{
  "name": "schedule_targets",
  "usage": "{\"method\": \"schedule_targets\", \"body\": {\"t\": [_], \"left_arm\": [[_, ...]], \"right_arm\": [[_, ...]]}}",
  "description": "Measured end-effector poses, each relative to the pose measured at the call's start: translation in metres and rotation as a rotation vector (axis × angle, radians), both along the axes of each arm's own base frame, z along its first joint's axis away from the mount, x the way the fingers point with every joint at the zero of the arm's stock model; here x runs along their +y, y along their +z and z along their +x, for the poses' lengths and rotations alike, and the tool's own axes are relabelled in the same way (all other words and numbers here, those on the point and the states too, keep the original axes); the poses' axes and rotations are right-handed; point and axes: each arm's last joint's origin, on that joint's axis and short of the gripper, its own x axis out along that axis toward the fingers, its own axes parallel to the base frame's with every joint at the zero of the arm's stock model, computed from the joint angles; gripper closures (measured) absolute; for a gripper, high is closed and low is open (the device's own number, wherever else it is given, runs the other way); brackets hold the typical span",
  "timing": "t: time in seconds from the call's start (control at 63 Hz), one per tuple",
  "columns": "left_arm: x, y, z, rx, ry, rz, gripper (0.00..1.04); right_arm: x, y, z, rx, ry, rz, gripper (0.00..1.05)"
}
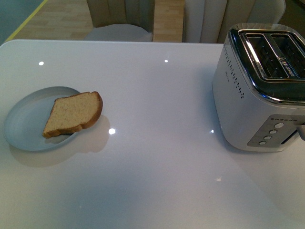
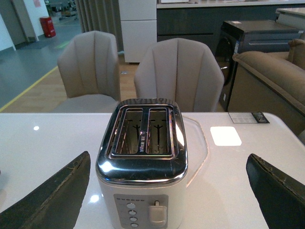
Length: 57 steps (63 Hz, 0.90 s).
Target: Left arm holds plate, right arm toasts bread
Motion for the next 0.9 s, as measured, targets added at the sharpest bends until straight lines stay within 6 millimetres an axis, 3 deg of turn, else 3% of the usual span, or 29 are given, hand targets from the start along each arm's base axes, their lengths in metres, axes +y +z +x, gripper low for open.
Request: {"method": "schedule_targets", "body": {"t": [0.159,0.476,0.698,0.905], "left_arm": [[0.019,-0.045,0.033,0.123,0.101,0.022,0.07],[0.021,-0.1,0.063,0.276,0.208,0.012,0.07],[0.02,-0.131,0.079,0.349,0.266,0.01,0.07],[0.024,-0.139,0.096,0.364,0.314,-0.026,0.07]], "right_arm": [[0.0,0.0,0.0,0.0,0.0,0.0,0.09],[0.0,0.0,0.0,0.0,0.0,0.0,0.09],[0.0,0.0,0.0,0.0,0.0,0.0,0.09],[0.0,0.0,0.0,0.0,0.0,0.0,0.09]]}}
